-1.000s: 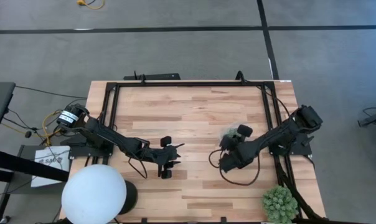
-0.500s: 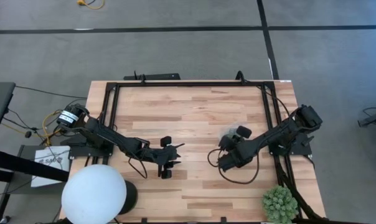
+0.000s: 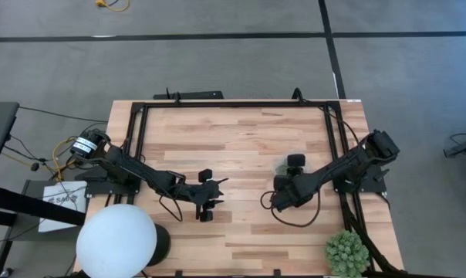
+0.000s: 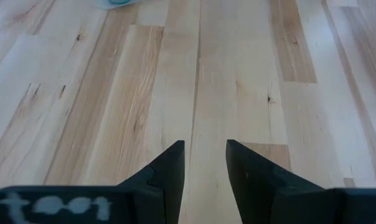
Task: Pick and place items into bin
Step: Return to Home Position
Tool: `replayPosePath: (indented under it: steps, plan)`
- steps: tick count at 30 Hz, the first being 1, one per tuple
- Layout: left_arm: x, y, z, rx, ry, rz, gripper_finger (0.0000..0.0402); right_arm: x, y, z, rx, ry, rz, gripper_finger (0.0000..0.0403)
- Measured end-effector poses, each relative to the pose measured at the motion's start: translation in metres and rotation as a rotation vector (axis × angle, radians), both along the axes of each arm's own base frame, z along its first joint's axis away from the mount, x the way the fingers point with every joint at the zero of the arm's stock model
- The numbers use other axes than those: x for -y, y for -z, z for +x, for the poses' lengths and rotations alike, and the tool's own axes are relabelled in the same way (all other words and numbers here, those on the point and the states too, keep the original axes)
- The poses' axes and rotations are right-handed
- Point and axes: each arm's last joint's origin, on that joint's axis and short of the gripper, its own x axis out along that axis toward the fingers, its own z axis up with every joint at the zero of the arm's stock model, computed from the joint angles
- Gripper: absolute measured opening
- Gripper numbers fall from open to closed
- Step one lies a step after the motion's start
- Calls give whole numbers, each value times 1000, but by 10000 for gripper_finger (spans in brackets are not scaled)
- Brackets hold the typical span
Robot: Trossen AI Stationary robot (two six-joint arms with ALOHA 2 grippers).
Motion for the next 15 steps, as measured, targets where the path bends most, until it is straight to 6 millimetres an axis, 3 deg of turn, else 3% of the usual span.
replayPosePath:
  steps: [6, 11, 15]
  plan:
    - [-3, -1, 2, 17, -39, -16, 107, 3, -13, 12, 134, 121, 8, 71]
    - [-14, -15, 0, 39, -73, -117, 107, 5, -67, 23, 383, 191, 115, 71]
    - [-23, -50, -13, 90, 6, -283, 107, 4, -107, 9, 607, 171, 214, 71]
